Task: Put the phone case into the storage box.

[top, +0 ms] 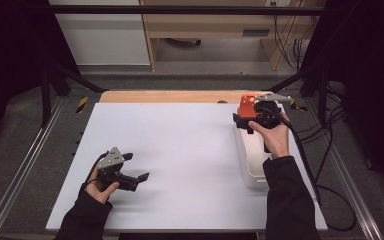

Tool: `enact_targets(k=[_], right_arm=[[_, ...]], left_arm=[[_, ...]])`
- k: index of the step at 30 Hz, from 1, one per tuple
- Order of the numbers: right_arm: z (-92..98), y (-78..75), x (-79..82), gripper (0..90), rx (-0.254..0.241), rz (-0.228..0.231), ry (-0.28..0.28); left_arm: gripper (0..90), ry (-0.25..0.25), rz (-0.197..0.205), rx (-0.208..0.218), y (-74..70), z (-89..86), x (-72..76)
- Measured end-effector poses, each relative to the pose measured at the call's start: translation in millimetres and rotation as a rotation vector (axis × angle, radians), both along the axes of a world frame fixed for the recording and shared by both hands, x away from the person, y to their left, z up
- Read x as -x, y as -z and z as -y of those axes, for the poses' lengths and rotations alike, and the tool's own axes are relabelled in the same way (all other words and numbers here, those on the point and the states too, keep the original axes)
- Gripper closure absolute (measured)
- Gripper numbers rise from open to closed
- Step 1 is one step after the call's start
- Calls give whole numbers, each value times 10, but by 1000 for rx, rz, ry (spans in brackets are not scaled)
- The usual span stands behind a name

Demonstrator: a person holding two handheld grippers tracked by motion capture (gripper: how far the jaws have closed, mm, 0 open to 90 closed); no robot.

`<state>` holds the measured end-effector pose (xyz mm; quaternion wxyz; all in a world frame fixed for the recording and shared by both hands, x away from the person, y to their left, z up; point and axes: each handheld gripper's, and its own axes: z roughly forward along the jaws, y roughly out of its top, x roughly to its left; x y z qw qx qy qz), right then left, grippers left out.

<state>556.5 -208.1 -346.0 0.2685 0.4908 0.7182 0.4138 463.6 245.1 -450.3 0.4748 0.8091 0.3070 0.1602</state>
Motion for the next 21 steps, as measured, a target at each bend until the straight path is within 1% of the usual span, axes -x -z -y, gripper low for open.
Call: enact_targets(k=[2, 6, 8, 11, 13, 16, 18, 21], right_arm=[[-10, -8, 99, 6, -12, 14, -30], [1, 20, 296, 6, -2, 53, -128], [15, 41, 389, 5, -6, 66, -168], [51, 82, 541, 5, -27, 88, -235], [81, 119, 652, 5, -43, 105, -262], [134, 171, 764, 5, -62, 123, -292], [179, 213, 838, 5, -73, 134, -300], [250, 311, 933, 5, -84, 127, -316]], left_arm=[[24, 2, 1, 1, -2, 0, 2], [24, 2, 3, -2, -4, 3, 6], [24, 5, 3, 2, -5, 4, 7], [24, 6, 7, 8, -9, 2, 12], [24, 7, 7, 10, -15, -2, 14], [24, 8, 11, 14, -21, -3, 21], [24, 8, 12, 15, -25, -3, 25], [24, 11, 16, 20, -33, -3, 32]])
